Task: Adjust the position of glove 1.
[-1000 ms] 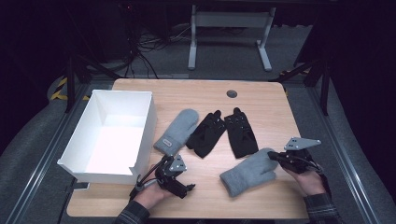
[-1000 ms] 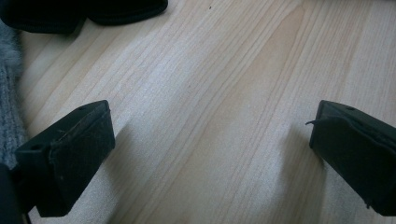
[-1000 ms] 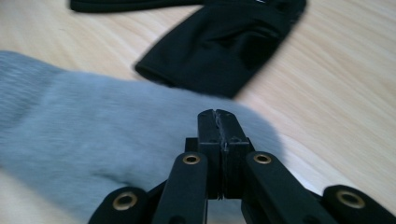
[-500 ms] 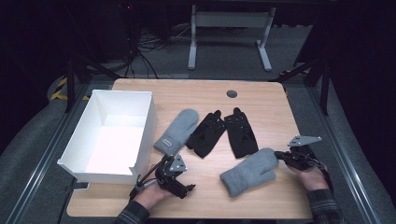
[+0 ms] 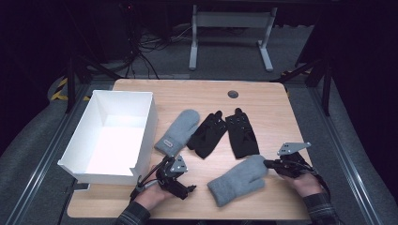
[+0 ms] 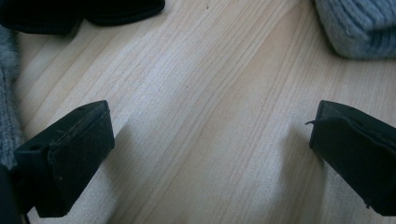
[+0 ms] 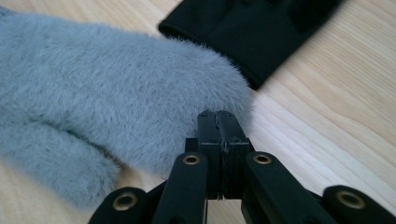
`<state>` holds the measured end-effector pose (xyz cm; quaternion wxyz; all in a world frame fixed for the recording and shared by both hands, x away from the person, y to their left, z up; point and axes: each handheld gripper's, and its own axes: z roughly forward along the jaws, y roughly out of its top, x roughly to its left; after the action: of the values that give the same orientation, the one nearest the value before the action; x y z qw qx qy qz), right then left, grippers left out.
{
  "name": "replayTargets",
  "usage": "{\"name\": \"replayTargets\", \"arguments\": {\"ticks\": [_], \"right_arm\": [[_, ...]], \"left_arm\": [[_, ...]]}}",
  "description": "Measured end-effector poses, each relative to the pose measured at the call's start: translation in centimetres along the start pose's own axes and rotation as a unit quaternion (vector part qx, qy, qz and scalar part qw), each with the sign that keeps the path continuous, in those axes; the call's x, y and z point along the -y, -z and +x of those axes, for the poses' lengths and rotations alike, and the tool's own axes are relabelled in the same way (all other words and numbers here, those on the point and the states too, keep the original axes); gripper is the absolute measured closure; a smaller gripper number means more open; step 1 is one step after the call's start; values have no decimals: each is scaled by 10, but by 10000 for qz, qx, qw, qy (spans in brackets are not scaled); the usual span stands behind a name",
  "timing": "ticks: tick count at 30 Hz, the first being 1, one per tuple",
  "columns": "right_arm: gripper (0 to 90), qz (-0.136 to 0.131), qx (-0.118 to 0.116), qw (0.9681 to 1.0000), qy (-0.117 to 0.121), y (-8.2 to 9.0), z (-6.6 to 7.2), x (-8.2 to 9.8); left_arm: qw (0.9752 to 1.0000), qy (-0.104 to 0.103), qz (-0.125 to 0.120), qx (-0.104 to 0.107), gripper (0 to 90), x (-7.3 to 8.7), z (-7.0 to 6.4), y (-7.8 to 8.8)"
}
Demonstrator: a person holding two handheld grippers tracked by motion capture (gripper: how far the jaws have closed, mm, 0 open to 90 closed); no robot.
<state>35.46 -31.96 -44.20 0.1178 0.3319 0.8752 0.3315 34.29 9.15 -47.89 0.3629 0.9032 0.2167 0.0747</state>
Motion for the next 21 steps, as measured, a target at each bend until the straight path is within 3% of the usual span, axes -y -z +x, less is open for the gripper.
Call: {"name": "replayTargets", "arguments": {"ticks": [3,7,11,15,21], "right_arm": [[898,-51,-184,9998,81,-3,7,-2],[889,-140,-147,9997,139,-1,9,-4],[690,-363,162,9992,-29,7,0,0],[495,-392,517,9977,-215,8,-9,6],[362,-436,728,9952,-483,7,-21,13]], "left_arm": [[10000,-2,4,2,3,0,0,0],[10000,13,21,8,3,-1,0,0],[9999,56,79,-38,48,-3,-1,2],[9996,131,123,-208,70,-8,-1,7],[9990,237,138,-344,134,-17,-2,11]]}}
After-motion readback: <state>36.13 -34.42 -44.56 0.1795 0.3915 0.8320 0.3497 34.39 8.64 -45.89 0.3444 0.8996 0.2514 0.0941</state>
